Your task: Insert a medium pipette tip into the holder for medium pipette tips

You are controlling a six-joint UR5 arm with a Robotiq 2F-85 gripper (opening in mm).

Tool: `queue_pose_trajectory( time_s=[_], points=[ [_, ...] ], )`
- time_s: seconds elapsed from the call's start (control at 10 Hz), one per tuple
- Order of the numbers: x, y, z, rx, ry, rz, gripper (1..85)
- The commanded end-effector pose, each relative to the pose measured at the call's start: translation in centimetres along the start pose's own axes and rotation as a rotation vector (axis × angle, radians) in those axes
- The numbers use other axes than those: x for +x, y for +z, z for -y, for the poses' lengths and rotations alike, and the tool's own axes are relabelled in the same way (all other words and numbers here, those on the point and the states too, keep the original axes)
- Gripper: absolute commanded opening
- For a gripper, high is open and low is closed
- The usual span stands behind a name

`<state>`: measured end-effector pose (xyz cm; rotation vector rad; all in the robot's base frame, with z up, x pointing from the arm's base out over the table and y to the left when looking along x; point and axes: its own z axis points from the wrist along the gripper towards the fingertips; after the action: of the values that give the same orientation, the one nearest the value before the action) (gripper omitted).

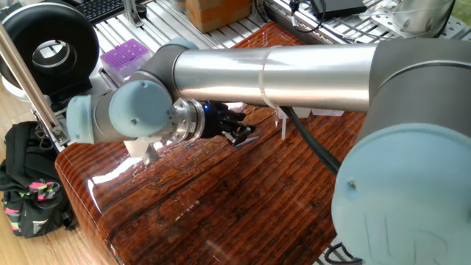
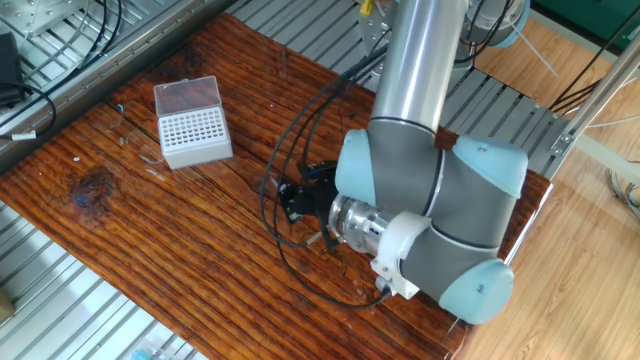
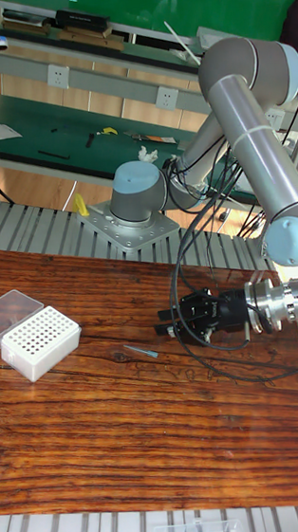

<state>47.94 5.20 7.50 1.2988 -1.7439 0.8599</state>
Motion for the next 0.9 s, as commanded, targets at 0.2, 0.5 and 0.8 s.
queue_pose_trajectory(
  time_s=[0.2, 0.5, 0.8],
  points=[
    [-1.9, 1.8, -0.9, -0.056, 0.156, 0.031, 45.0],
    [-3.3, 1.6, -0.7, -0.045, 0.229, 0.098, 45.0],
    [-4.2, 1.2, 0.3, -0.012, 0.244, 0.175, 42.7]
  ],
)
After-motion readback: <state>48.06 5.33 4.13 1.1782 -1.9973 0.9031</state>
